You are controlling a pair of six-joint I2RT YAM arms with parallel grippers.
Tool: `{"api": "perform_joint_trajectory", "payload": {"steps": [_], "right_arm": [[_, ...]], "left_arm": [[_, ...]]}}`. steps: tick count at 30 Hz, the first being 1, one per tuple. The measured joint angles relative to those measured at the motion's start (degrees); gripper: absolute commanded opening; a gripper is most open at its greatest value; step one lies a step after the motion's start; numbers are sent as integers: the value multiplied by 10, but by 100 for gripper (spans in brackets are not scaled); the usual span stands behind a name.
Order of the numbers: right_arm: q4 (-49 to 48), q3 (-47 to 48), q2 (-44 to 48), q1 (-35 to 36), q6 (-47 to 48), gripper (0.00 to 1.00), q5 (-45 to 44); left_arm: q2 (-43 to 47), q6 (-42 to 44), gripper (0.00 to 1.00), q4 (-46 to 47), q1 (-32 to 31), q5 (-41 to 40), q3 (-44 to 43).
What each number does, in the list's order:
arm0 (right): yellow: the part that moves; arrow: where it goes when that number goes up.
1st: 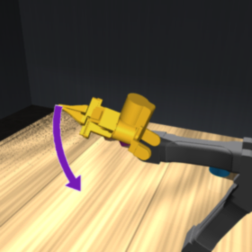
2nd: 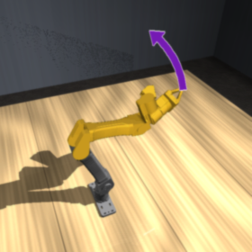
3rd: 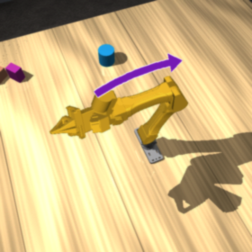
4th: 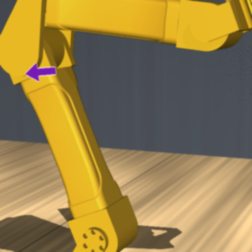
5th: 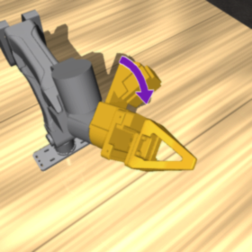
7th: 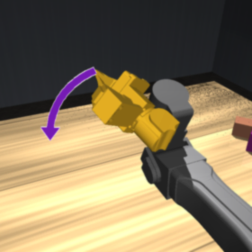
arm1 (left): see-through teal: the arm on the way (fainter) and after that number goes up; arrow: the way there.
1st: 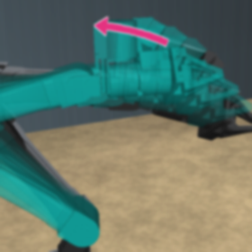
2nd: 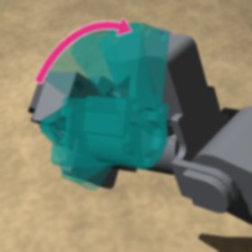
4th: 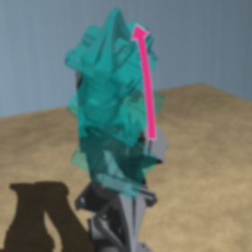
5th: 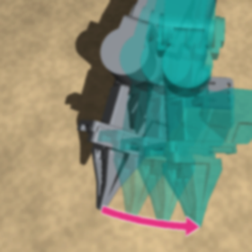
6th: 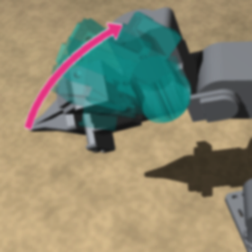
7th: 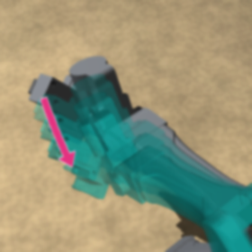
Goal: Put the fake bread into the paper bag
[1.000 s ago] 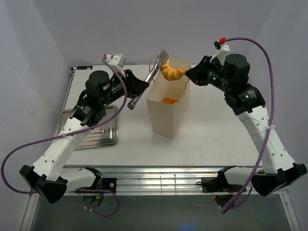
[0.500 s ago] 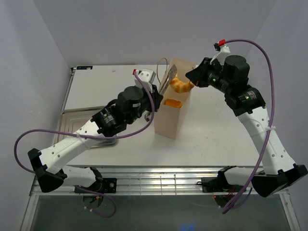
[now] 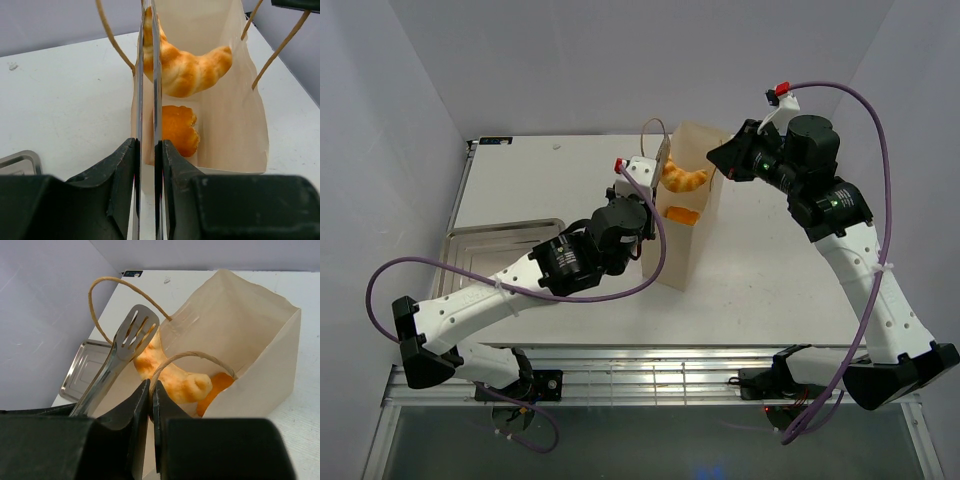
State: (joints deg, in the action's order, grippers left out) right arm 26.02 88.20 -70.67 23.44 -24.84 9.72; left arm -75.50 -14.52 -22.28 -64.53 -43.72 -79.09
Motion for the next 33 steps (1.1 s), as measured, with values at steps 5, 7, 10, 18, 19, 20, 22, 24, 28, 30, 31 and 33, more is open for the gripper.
{"api": "perform_joint_trajectory", "payload": {"steps": [5,7,10,18,19,20,22,24,28,30,31,33], "right_arm": [[0,0,2,0,0,12,0],[0,0,3,0,0,12,0],[0,-2,5,0,0,12,-2],[0,-10,9,0,0,12,-2],[0,-10,9,0,0,12,-2],[0,-10,9,0,0,12,-2],[0,-10,9,0,0,12,-2],[0,-10,9,0,0,12,-2],[0,-10,9,0,0,12,-2],[0,-10,9,0,0,12,-2],[1,-10,9,0,0,12,-2],[1,-10,9,0,1,12,-2]], "left_arm": [[0,13,0,1,-2,-4,-14],[0,17,3,3,-3,-3,-16],[0,23,8,1,-4,0,-15],[17,25,32,1,-4,22,-9],[20,25,32,0,-4,26,-9],[23,25,33,1,-4,30,-9],[29,24,34,1,-4,38,-9],[33,24,36,2,-4,44,-9],[35,24,40,3,-4,57,-9],[35,24,41,2,-4,62,-9],[35,23,43,2,-4,64,-9],[35,22,44,0,-4,67,-9]]}}
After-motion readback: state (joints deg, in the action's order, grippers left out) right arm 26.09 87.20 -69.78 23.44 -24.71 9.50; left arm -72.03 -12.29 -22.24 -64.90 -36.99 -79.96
